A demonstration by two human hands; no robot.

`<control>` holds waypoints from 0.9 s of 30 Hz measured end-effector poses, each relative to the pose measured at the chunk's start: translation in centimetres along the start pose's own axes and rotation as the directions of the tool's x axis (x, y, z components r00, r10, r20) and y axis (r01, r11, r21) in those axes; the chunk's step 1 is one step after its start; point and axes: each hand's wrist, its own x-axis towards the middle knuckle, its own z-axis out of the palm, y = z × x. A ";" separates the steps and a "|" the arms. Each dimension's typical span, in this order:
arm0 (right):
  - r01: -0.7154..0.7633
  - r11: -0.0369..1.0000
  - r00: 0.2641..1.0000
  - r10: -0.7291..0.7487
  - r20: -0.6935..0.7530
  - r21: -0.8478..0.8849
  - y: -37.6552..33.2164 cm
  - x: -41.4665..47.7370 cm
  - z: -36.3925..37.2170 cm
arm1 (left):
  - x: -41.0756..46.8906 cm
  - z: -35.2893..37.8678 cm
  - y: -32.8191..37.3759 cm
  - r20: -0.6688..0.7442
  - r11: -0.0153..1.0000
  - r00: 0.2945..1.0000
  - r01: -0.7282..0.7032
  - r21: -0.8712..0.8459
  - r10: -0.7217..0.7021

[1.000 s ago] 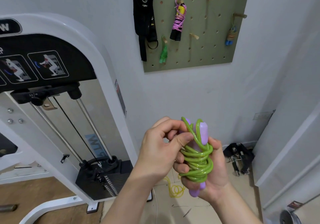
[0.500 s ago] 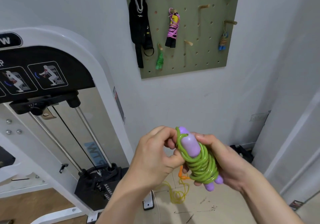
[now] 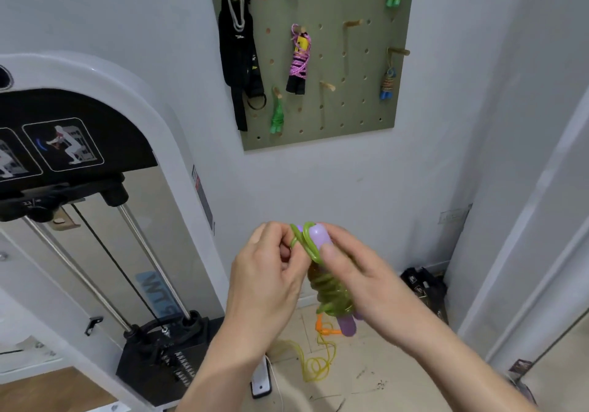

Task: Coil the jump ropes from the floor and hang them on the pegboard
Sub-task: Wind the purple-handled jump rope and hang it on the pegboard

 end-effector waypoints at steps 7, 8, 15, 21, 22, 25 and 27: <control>0.147 0.983 0.975 -0.124 -0.186 0.113 0.6 1.4 2.6 | 0.7 -0.6 -0.6 -0.085 0.997 0.994 -0.074 0.008 0.075; 0.137 0.980 0.979 -0.113 -0.170 0.142 0.8 1.4 2.6 | 0.6 -0.8 -0.7 -0.087 0.996 0.993 -0.083 0.006 0.084; 0.091 0.995 0.961 -0.079 -0.265 0.032 1.4 1.9 3.6 | -0.4 -1.1 -1.8 -0.025 0.997 0.997 -0.068 0.037 0.069; -0.039 0.999 0.907 0.042 -0.418 0.015 2.8 2.7 5.0 | -0.8 -0.6 -2.6 0.116 0.999 0.993 0.037 -0.023 -0.034; -0.038 0.999 0.908 0.026 -0.417 -0.019 3.0 2.7 4.9 | -1.1 -0.6 -2.7 0.136 0.999 0.990 0.046 -0.012 -0.044; -0.022 0.998 0.925 -0.001 -0.379 -0.054 3.0 2.4 4.9 | -1.7 -0.7 -3.1 0.141 0.975 0.972 0.202 -0.095 -0.188; -0.020 0.999 0.946 0.010 -0.323 -0.029 2.5 2.6 4.7 | -1.6 -0.9 -2.7 0.129 0.898 0.940 0.340 -0.278 -0.316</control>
